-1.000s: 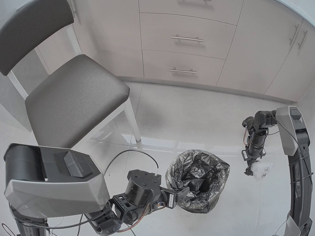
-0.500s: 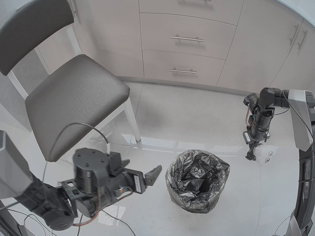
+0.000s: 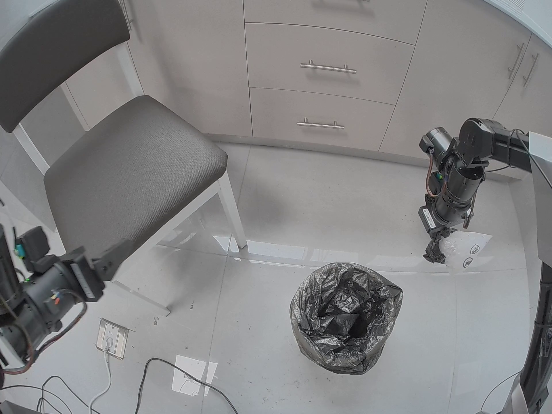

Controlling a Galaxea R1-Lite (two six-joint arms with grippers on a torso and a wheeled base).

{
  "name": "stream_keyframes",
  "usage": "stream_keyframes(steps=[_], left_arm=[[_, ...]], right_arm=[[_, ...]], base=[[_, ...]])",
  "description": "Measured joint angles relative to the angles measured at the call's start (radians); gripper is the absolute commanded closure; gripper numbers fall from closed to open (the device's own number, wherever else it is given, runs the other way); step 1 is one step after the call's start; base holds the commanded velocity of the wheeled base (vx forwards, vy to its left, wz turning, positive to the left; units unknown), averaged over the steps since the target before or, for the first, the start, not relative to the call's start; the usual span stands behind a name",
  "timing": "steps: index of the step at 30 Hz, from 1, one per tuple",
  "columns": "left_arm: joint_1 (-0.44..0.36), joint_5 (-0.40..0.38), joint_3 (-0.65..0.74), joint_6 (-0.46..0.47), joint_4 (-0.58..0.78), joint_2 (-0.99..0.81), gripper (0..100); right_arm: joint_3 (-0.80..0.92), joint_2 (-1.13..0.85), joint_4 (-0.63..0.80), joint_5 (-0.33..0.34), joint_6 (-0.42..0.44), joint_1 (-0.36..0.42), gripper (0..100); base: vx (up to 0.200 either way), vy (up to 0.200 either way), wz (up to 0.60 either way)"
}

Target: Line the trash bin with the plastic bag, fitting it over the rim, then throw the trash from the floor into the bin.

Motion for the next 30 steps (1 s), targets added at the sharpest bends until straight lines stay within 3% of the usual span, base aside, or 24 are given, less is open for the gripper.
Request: stream_keyframes(steps=[6, 13, 20, 30], left_arm=[[0.089, 0.135, -0.013, 0.058, 0.232, -0.299, 0], [0.213, 0.262, 0.008, 0.187, 0.403, -0.638, 0], [0.350, 0.307, 0.107, 0.300, 0.482, -0.898, 0], [0.418, 0.317, 0.205, 0.361, 0.497, -1.063, 0]], right_arm=[[0.000, -0.045, 0.002, -0.026, 0.001, 0.078, 100], [0.000, -0.066, -0.004, -0.042, 0.007, 0.154, 100], [0.000, -0.059, -0.105, -0.053, 0.022, 0.249, 100], [0.000, 0.002, -0.166, -0.054, 0.030, 0.317, 100]], base=[[0.000, 0.000, 0.00], [0.000, 0.000, 0.00], [0.000, 0.000, 0.00], [0.000, 0.000, 0.00]])
